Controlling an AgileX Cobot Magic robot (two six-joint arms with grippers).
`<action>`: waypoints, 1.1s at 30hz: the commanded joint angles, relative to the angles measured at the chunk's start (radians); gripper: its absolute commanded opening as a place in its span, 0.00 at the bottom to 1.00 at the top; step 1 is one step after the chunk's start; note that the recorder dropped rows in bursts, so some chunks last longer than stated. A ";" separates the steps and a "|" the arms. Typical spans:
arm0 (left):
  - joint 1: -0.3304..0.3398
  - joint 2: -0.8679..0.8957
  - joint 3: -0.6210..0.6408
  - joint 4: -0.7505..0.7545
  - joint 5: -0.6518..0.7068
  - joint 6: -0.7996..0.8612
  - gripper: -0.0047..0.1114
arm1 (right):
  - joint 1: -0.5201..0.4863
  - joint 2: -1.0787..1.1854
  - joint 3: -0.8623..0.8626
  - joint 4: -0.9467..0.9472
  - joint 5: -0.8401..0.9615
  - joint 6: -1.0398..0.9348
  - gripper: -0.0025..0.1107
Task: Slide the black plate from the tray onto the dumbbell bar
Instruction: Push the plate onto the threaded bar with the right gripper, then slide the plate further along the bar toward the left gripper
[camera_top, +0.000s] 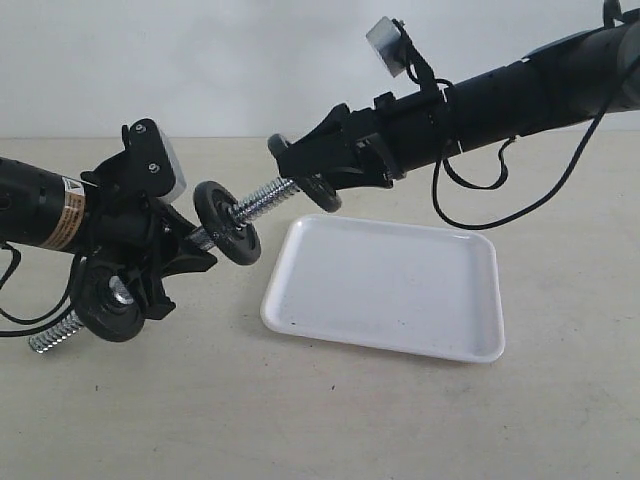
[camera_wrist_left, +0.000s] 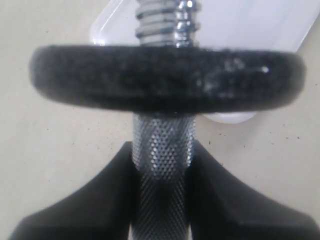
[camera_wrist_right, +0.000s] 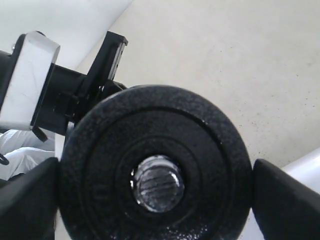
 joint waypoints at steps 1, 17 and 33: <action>-0.004 -0.058 -0.055 -0.132 -0.080 -0.021 0.08 | 0.005 -0.010 -0.005 0.032 0.048 -0.009 0.02; -0.004 -0.058 -0.061 -0.180 -0.107 -0.050 0.08 | 0.084 -0.010 -0.005 0.032 -0.077 -0.024 0.02; -0.004 -0.058 -0.061 -0.229 -0.094 -0.083 0.08 | 0.130 -0.008 -0.005 0.032 -0.135 -0.024 0.02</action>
